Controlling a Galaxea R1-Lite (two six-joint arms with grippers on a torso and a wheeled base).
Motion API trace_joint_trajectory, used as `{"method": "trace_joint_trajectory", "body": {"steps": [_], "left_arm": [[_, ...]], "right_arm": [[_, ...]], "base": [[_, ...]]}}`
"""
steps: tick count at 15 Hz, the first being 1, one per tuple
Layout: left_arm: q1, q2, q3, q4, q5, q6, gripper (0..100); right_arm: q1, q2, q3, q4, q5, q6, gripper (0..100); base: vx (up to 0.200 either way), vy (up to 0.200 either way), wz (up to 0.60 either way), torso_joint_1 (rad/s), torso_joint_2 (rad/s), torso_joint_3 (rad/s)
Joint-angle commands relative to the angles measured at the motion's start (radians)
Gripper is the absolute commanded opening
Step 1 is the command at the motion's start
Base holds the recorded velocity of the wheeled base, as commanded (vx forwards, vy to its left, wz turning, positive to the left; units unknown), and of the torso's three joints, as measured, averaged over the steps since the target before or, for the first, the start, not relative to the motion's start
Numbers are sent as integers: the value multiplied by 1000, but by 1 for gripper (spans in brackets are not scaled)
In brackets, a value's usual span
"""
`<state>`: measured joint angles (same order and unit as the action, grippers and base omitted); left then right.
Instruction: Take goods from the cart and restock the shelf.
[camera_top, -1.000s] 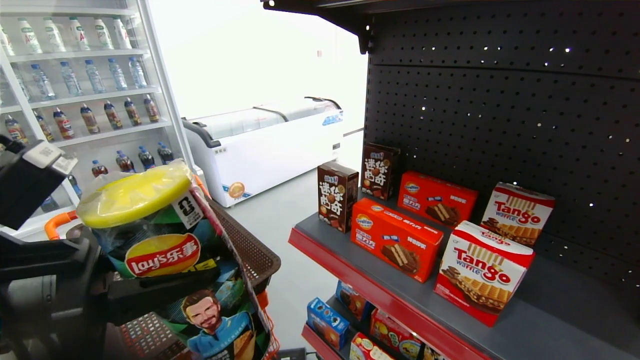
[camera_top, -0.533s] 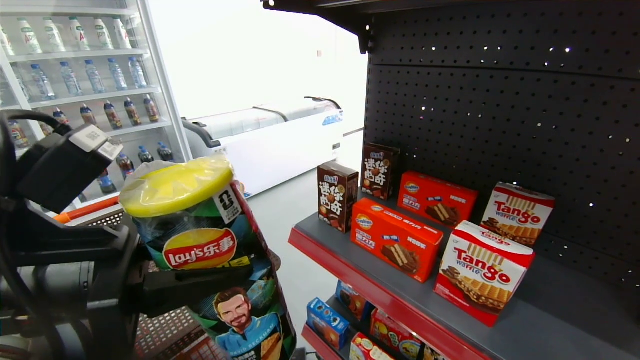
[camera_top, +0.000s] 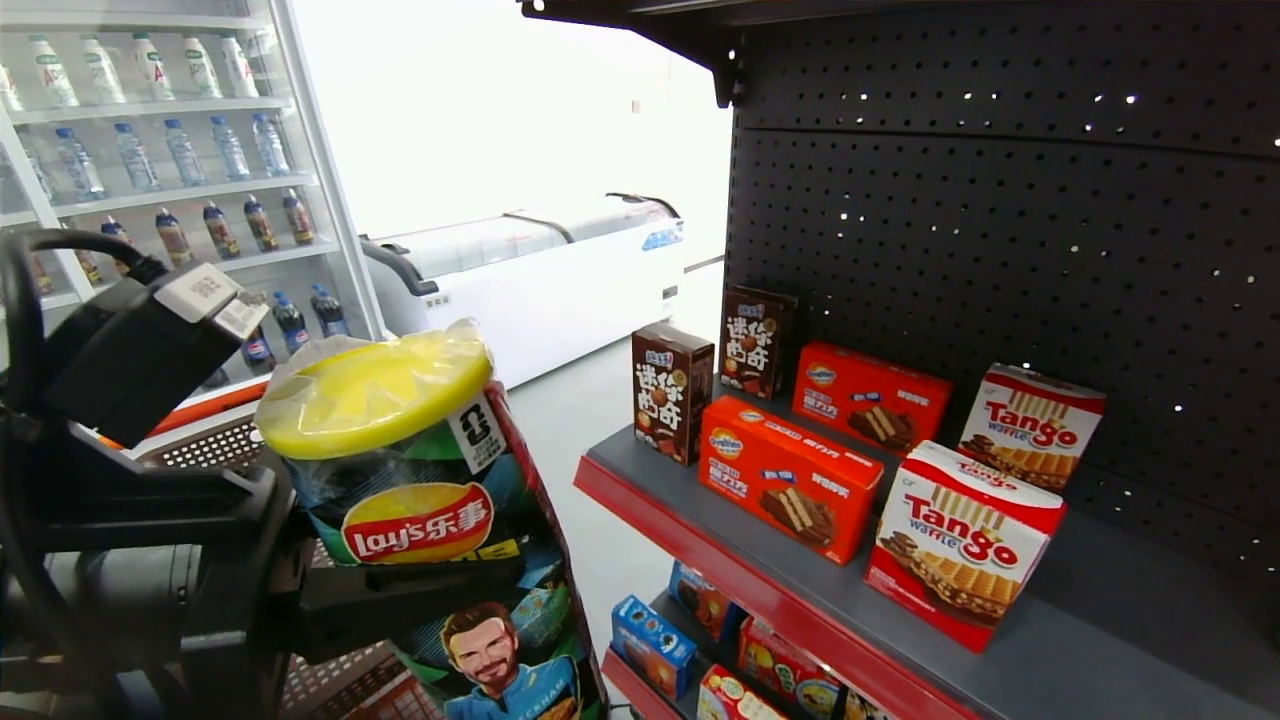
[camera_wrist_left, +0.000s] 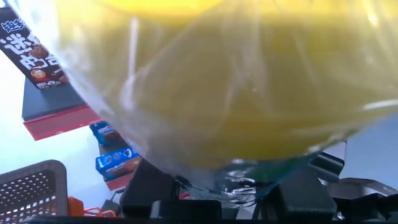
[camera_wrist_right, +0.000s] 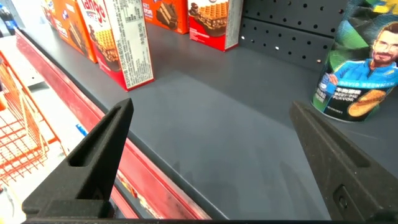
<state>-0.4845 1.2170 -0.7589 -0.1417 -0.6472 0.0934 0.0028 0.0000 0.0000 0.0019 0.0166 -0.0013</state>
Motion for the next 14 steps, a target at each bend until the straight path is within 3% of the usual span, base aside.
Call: {"method": "trace_joint_trajectory", "body": {"steps": [1,4,8,14], "left_arm": [[0,-1,3,-1,0,0,0],[-2,-1,3,-1,0,0,0],[-52,-8,0,-1,0,0,0],[-52,-8,0,-2,1,0,0]], "right_arm": [[0,0,0,0,0,0,100],[0,0,0,0,0,0,100],[0,0,0,0,0,0,100],[0,0,0,0,0,0,100]], "base": [[0,0,-600,-2,2,2],[0,0,-600,12,4,4],[0,0,-600,1,1,2],[0,0,-600,3,4,5]]}}
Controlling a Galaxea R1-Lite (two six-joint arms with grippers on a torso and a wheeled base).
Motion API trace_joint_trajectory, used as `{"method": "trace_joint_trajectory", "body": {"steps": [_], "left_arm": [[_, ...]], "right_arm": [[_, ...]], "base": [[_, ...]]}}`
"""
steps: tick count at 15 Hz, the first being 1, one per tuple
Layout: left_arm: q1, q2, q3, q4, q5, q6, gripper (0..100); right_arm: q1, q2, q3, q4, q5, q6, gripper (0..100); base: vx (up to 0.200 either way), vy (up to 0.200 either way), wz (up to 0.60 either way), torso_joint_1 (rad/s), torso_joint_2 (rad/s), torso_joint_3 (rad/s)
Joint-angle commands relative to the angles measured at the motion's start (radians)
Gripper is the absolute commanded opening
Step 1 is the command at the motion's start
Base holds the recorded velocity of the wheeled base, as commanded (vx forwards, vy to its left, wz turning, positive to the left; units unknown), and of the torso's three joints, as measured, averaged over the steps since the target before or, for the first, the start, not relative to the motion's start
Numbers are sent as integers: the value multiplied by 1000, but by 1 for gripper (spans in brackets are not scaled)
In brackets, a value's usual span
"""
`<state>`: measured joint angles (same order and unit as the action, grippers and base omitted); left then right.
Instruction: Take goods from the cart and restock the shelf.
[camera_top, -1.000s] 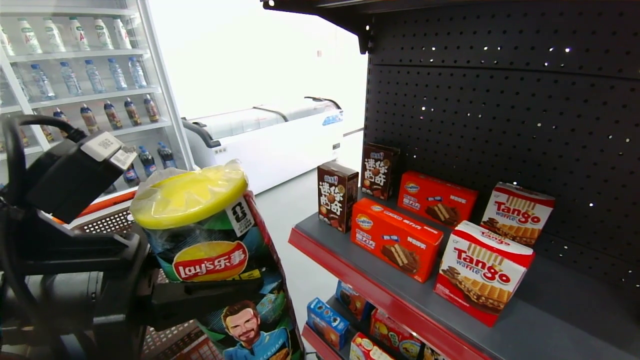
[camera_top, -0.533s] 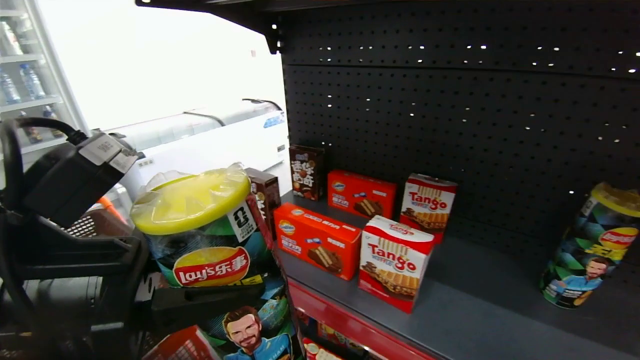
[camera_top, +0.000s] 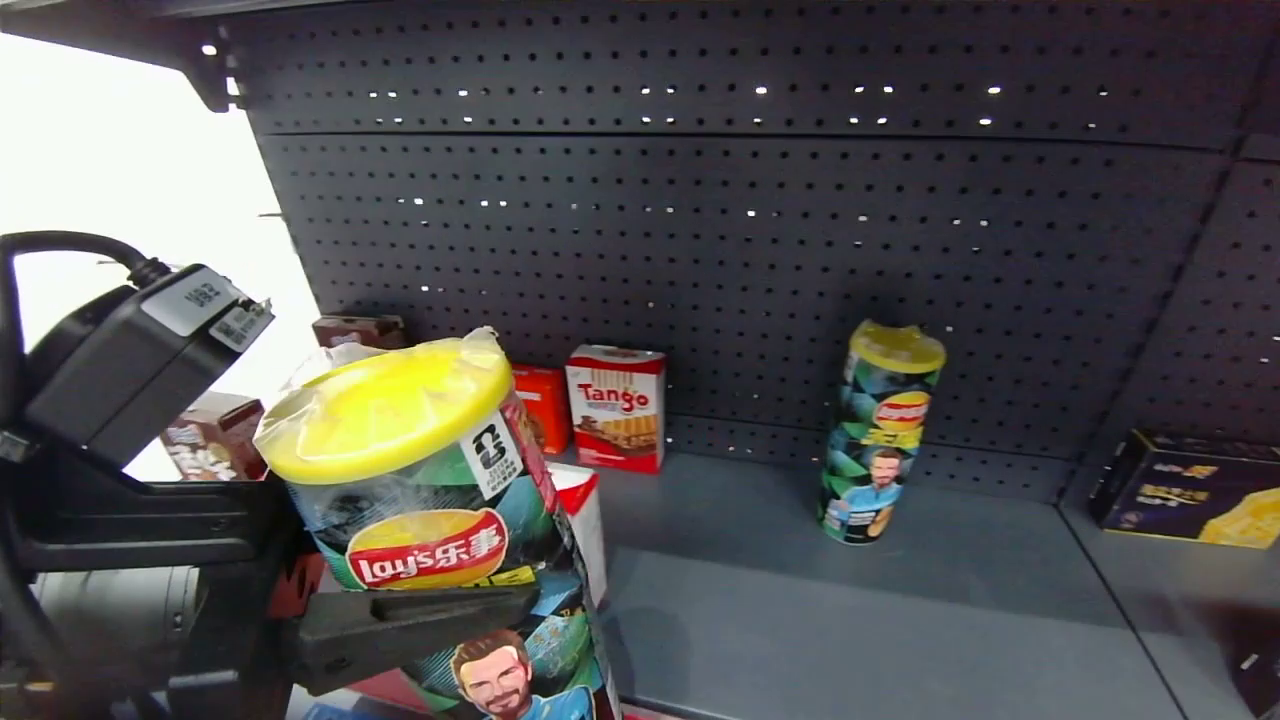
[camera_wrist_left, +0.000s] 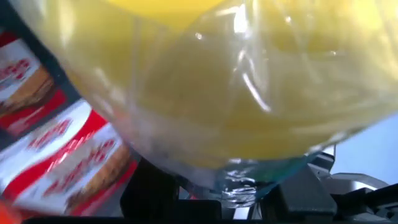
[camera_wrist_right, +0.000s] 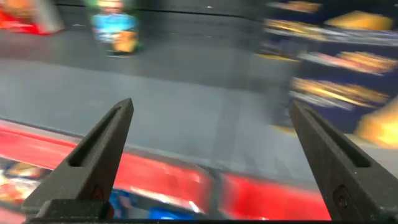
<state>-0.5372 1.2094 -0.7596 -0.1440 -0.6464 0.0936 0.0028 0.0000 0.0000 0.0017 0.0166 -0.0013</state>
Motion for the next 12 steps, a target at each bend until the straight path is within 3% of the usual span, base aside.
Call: {"method": "trace_joint_trajectory", "body": {"steps": [1,3,12], "left_arm": [[0,-1,0,0,1,0,0],[0,-1,2,0,1,0,0],[10,-13,8,0,2,0,0]], "right_arm": [[0,0,0,0,0,0,100],[0,0,0,0,0,0,100],[0,0,0,0,6,-14,100]], "base": [[0,0,-600,2,2,-2],[0,0,-600,2,10,5],[0,0,0,0,0,0]]}}
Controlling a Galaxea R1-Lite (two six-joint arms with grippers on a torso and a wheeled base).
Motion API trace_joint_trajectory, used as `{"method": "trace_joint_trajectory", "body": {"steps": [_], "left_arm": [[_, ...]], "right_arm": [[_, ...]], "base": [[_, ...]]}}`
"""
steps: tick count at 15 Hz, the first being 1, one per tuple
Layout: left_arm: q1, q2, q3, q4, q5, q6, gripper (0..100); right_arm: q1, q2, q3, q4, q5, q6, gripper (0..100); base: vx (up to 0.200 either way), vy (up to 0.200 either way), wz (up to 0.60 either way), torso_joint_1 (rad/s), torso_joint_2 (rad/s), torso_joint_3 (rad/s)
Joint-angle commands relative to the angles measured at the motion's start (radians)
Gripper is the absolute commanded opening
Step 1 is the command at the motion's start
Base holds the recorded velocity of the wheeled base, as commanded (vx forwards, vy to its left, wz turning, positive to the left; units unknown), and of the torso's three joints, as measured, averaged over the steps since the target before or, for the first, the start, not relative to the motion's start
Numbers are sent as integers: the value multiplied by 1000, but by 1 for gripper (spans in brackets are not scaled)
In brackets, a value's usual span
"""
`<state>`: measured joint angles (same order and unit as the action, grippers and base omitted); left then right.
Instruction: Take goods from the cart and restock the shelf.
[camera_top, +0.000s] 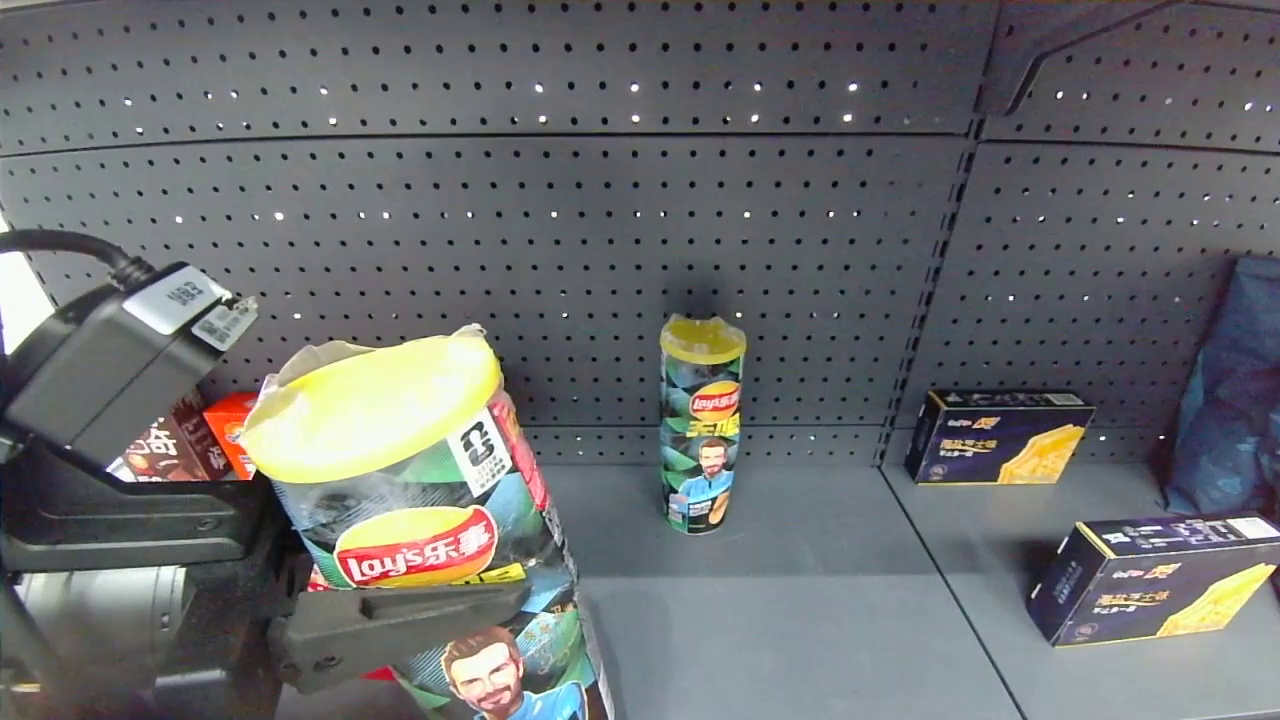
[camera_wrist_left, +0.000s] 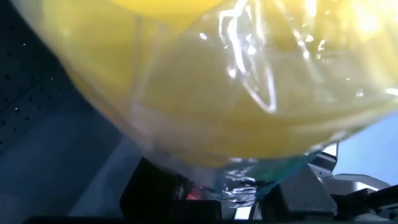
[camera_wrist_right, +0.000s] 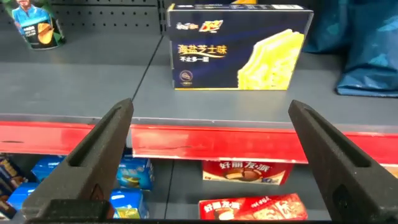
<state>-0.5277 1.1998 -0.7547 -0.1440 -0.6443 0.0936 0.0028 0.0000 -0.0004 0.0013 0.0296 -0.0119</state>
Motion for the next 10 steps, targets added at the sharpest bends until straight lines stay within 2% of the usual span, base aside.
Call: {"method": "trace_joint_trajectory", "body": {"steps": [1,2,3,6,10], "left_arm": [[0,-11,5,1,0,0,0],[0,-16,3,1,0,0,0],[0,-14,0,0,0,0,0],[-2,-16,11,0,0,0,0],[5,3,6,0,0,-2,0]], "right_arm": [[-4,11,-84,-7,-20,4,100],[0,77,-188,-1,-14,17,100],[22,299,-342,39,4,75,100],[91,426,-455,57,85,-17,100],[220,678,-581,45,187,-22,100]], "base": [[0,0,0,0,0,0],[0,0,0,0,0,0],[0,0,0,0,0,0],[0,0,0,0,0,0],[0,0,0,0,0,0]]}}
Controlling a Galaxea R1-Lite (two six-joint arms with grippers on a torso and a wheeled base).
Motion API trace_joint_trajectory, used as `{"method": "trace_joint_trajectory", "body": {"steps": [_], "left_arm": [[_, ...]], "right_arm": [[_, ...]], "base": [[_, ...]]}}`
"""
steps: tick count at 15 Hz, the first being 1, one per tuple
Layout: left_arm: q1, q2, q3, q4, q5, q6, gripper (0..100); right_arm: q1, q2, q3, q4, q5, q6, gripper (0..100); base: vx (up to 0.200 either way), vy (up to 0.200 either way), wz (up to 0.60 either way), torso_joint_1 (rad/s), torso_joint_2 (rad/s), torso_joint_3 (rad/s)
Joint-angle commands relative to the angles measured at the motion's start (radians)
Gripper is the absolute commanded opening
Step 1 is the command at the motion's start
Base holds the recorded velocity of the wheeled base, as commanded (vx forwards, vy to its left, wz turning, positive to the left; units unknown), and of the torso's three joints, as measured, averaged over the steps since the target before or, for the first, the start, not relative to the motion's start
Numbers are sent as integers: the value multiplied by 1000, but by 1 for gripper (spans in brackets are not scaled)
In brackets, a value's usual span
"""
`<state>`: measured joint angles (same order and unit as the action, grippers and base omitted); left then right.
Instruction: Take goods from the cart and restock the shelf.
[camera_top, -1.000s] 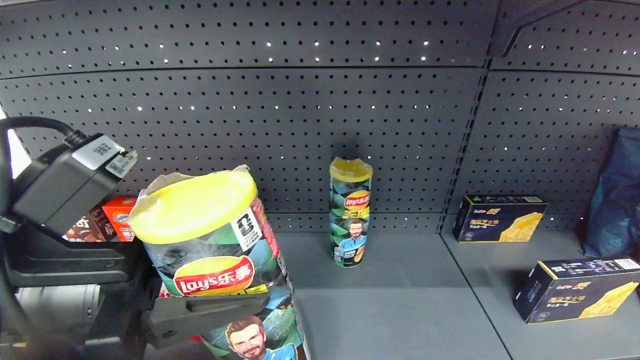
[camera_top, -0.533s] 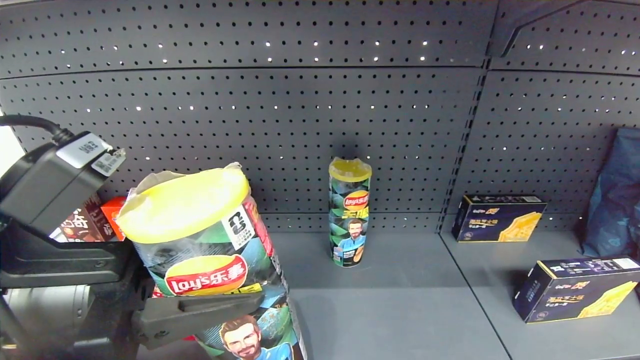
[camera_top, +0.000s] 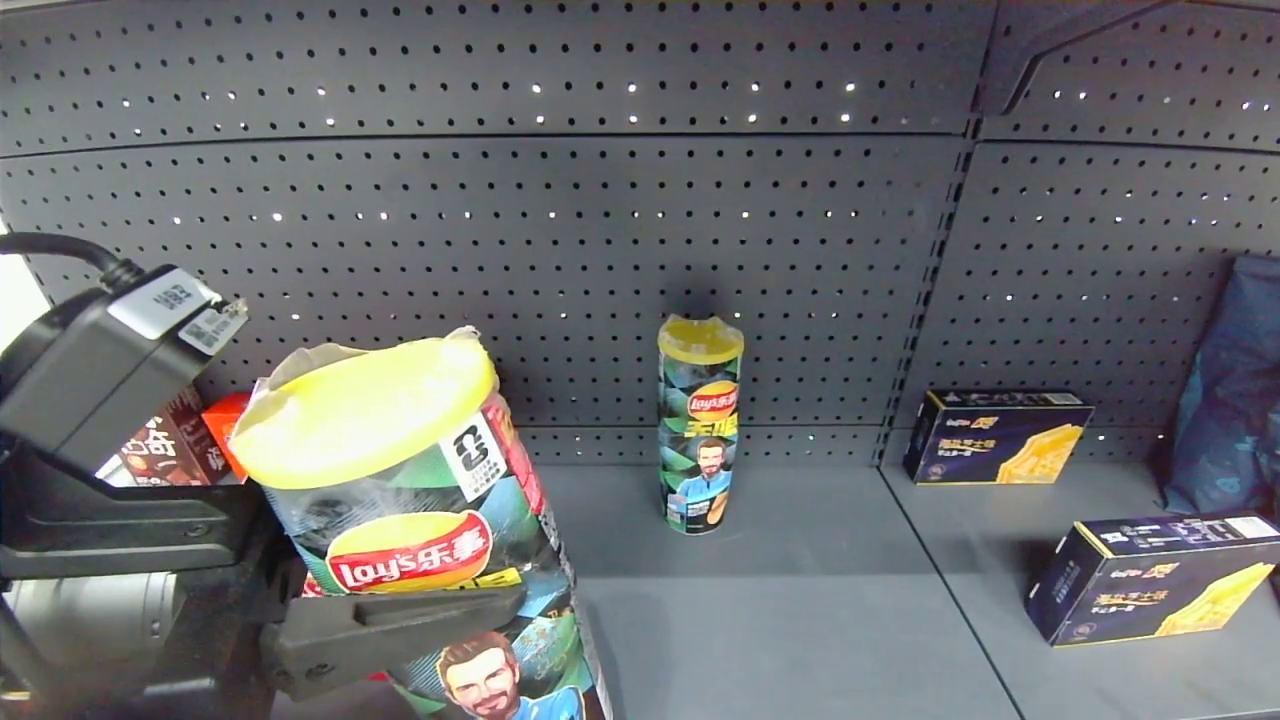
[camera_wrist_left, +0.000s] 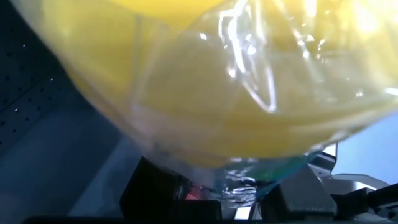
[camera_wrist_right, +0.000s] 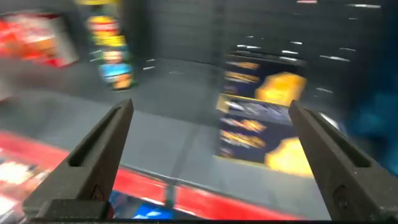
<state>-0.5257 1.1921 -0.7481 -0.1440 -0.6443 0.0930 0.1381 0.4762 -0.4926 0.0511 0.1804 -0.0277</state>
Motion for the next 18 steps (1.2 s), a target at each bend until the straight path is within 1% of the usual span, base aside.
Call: {"method": "trace_joint_trajectory", "body": {"steps": [1,3,5,6,8,11,13,14,15,16,17,18], "left_arm": [[4,12,-2,0,2,-1,0],[4,20,-5,0,2,-1,0],[3,35,-5,0,0,-1,0],[1,63,-14,-5,-3,-1,0],[-2,93,-37,-3,-3,-1,0],[1,116,-60,0,-3,-1,0],[1,136,-63,-8,-5,-1,0],[3,155,-76,-9,-5,1,0],[3,158,-79,-9,-6,-1,0],[0,159,-80,-11,-23,-1,0],[1,159,-80,-11,-32,1,0],[3,159,-80,-11,-40,1,0]], "right_arm": [[129,271,-138,-8,37,-3,100],[209,409,-222,-10,42,2,100],[252,503,-247,-43,77,0,100],[278,607,-253,-137,116,0,100],[278,731,-282,-221,151,2,100],[279,894,-391,-241,156,-1,100],[271,969,-411,-330,228,-11,100],[270,1021,-414,-427,314,-12,100],[276,1052,-414,-459,324,-12,100],[282,1101,-417,-496,375,-38,100],[281,1113,-419,-505,413,-46,100],[270,1156,-422,-560,518,-66,100]], "base": [[0,0,0,0,0,0],[0,0,0,0,0,0],[0,0,0,0,0,0],[0,0,0,0,0,0],[0,0,0,0,0,0],[0,0,0,0,0,0],[0,0,0,0,0,0],[0,0,0,0,0,0],[0,0,0,0,0,0],[0,0,0,0,0,0],[0,0,0,0,0,0],[0,0,0,0,0,0]]}}
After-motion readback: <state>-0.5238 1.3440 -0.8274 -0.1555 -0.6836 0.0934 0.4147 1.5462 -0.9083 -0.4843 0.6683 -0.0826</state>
